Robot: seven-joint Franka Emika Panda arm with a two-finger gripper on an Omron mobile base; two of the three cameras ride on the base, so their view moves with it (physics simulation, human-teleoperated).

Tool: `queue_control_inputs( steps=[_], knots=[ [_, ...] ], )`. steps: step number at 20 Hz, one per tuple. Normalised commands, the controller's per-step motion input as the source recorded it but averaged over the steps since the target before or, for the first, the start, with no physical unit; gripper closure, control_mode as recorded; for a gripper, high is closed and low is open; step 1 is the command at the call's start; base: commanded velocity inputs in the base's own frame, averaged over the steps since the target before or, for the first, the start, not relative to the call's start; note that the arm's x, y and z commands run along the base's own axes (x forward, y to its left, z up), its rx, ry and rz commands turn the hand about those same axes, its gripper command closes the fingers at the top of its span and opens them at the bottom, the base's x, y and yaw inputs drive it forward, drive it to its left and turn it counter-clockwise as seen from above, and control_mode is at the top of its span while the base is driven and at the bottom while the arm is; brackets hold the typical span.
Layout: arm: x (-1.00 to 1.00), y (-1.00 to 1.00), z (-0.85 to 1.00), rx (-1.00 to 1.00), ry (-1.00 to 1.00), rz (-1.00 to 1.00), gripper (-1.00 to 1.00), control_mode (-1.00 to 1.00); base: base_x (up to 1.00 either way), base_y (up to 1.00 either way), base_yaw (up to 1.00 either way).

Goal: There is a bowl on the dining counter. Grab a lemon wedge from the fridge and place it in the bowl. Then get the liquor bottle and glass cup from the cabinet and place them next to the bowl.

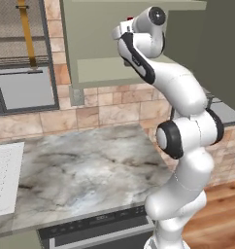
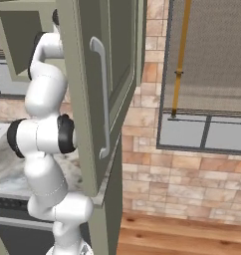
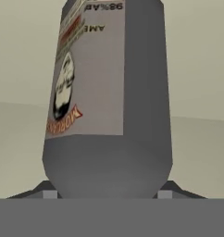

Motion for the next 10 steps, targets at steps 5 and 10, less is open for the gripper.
queue_control_inputs(
  steps=[5, 10],
  knots=[
    [-0.94, -0.13, -0.04, 0.00, -0.01, 0.06, 1.00, -1.00, 0.00, 0.00, 0.00],
    [-1.00, -0.06, -0.11, 0.00, 0.00, 0.09, 1.00, -1.00, 0.00, 0.00, 0.00]
  ],
)
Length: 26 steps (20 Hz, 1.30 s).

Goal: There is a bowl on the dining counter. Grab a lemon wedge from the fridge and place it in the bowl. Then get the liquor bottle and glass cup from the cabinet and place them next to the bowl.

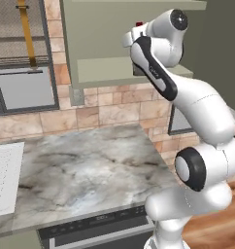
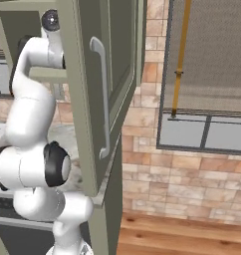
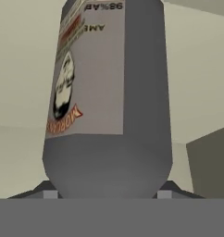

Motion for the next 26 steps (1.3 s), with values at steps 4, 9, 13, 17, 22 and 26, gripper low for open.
queue_control_inputs(
  steps=[4, 9, 13, 17, 22, 26],
  knots=[
    [-1.00, -0.01, -0.13, 0.00, 0.00, 0.00, 1.00, -1.00, 0.00, 0.00, 0.00],
    [-1.00, -0.24, 0.00, 0.00, -0.01, 0.00, 1.00, -1.00, 0.00, 0.00, 0.00],
    [-1.00, -0.22, -0.03, 0.00, 0.00, 0.00, 1.00, -1.00, 0.00, 0.00, 0.00],
    [-1.00, -0.13, -0.07, 0.00, 0.00, 0.00, 1.00, -1.00, 0.00, 0.00, 0.00],
    [-1.00, 0.00, -0.11, 0.00, 0.00, 0.00, 1.00, -1.00, 0.00, 0.00, 0.00],
    [-0.92, -0.03, -0.19, 0.00, -0.02, 0.00, 1.00, -1.00, 0.00, 0.00, 0.00]
  ],
)
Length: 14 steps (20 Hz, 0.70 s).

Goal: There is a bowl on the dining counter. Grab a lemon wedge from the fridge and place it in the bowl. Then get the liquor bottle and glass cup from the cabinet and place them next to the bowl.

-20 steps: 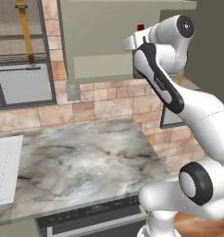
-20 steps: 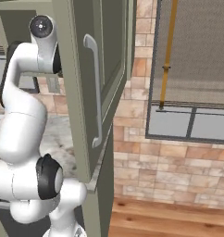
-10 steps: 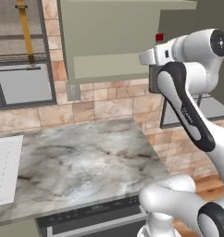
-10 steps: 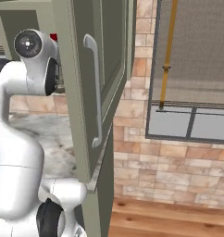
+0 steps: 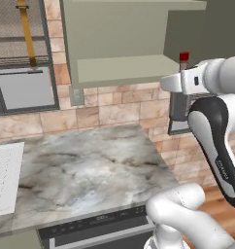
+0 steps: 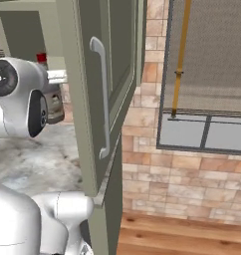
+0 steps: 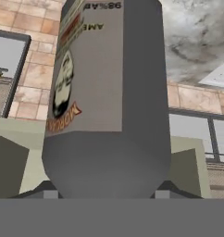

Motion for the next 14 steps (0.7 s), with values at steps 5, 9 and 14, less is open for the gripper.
queue_control_inputs(
  steps=[5, 9, 14],
  knots=[
    [-0.24, 0.00, -0.41, 0.00, -0.14, 0.00, 1.00, -1.00, 0.00, 0.00, 0.00],
    [-0.30, -0.02, -0.37, 0.00, -0.09, 0.00, 1.00, -1.00, 0.00, 0.00, 0.00],
    [-0.46, -0.01, -0.17, 0.00, 0.00, 0.00, 1.00, 1.00, -0.18, 0.00, 0.00]
  ],
)
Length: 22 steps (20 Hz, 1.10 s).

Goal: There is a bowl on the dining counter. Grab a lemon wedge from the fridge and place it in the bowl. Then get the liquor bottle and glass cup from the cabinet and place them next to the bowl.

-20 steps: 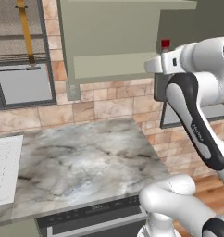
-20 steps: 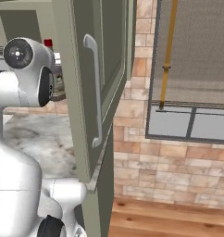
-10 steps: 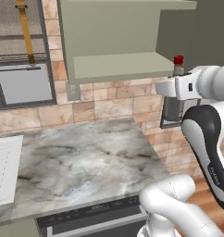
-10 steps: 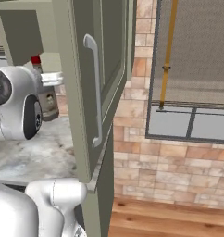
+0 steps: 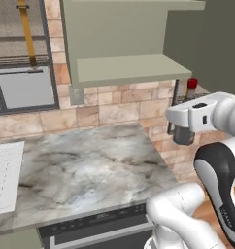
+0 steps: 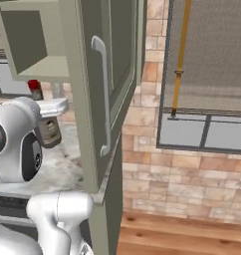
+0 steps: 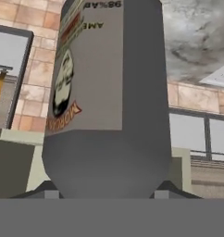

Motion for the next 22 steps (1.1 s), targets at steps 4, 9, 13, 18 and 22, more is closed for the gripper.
queue_control_inputs(
  steps=[4, 9, 13, 18, 22],
  knots=[
    [0.00, 0.00, 0.00, 0.00, 0.00, 0.00, 1.00, 1.00, -1.00, 0.00, 0.01],
    [0.00, 0.00, 0.00, 0.00, 0.00, 0.00, 1.00, 1.00, -1.00, 0.07, 0.19],
    [0.00, 0.00, 0.00, 0.00, 0.00, 0.00, 1.00, 1.00, -0.99, 0.23, 0.60],
    [0.00, 0.00, 0.00, 0.00, 0.00, 0.00, 1.00, 1.00, -0.77, 0.24, 0.79],
    [0.00, 0.00, 0.00, 0.00, 0.00, 0.00, 1.00, 1.00, -0.57, 0.36, 0.84]
  ],
)
